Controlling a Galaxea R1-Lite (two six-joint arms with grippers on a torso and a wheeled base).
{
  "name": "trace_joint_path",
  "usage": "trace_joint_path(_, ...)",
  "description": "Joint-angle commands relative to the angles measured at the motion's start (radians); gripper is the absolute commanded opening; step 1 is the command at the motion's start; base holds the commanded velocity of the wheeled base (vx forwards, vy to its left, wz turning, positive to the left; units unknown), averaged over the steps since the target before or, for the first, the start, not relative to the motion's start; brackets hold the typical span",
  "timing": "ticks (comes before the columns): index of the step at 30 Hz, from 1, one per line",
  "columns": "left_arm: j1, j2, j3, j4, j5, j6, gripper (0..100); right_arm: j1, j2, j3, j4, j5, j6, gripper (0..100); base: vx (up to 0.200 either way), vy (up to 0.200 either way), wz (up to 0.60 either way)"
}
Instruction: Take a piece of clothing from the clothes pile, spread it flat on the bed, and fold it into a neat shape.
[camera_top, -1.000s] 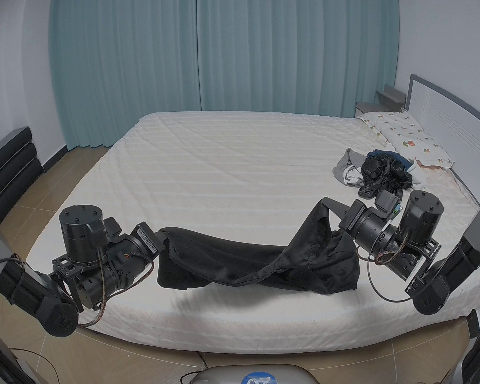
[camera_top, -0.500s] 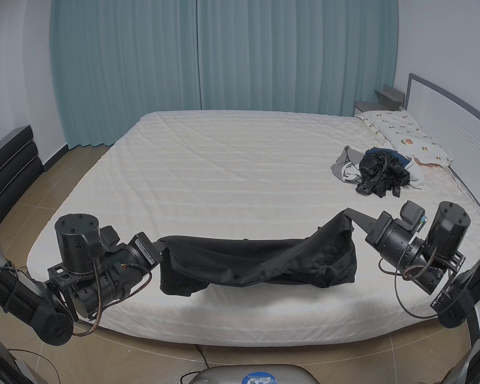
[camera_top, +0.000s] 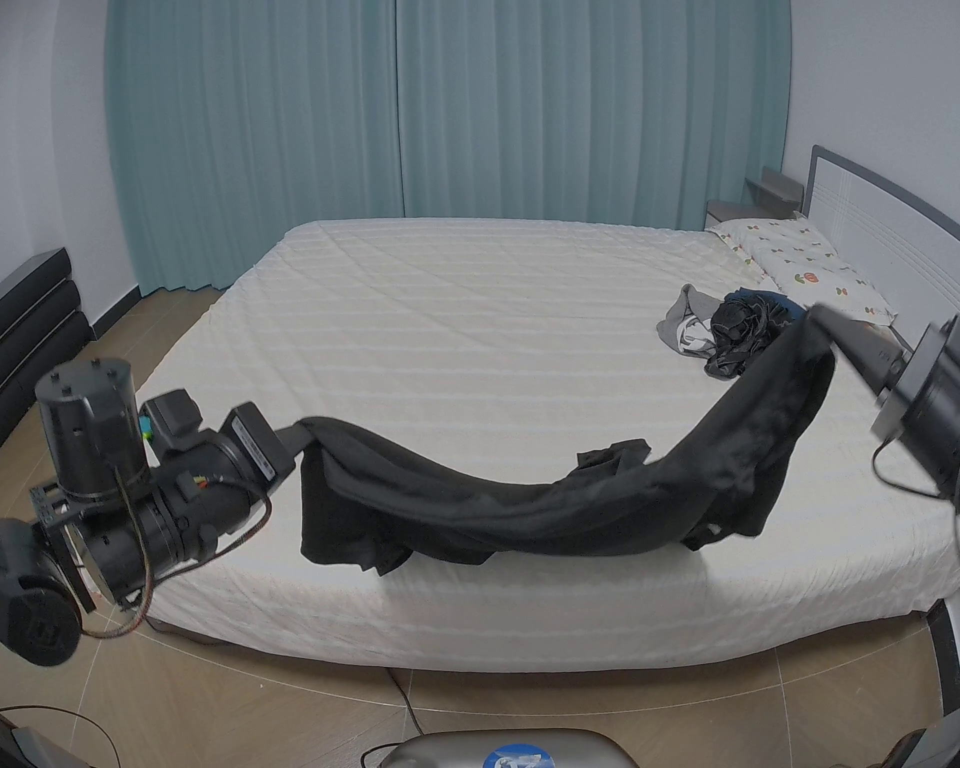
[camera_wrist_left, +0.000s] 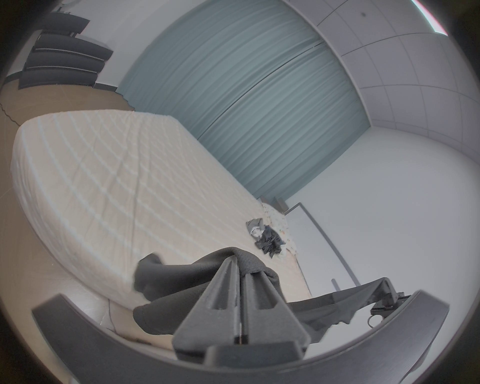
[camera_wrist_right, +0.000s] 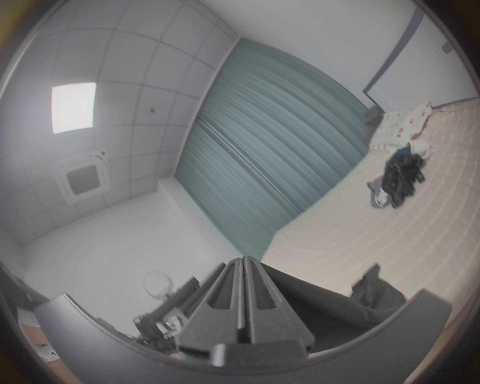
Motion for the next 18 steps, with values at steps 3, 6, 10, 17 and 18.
trace_joint_path(3, 0.047, -0.025, -0.38, 0.293, 0.039, -0.003, 0, -0.228, -0.016, -0.524, 0.285, 0.095, 0.128, 0, 0.0, 0.0, 0.0)
trace_joint_path(6, 0.072, 0.041, -0.444, 0.366, 0.036, -0.005, 0, -0.274, 0.105, -0.593, 0.296, 0.114, 0.131, 0, 0.0, 0.0, 0.0)
trace_joint_path(10, 0.118, 0.167, -0.527, 0.395, 0.026, -0.043, 0, -0.302, 0.292, -0.68, 0.291, 0.108, 0.128, 0, 0.05, 0.0, 0.0)
trace_joint_path(17, 0.141, 0.362, -0.614, 0.386, -0.014, -0.061, 0, -0.337, 0.551, -0.881, 0.284, 0.06, 0.12, 0, 0.2, 0.0, 0.0)
trace_joint_path(18, 0.142, 0.393, -0.631, 0.386, -0.017, -0.061, 0, -0.336, 0.585, -0.896, 0.273, 0.057, 0.116, 0, 0.2, 0.0, 0.0)
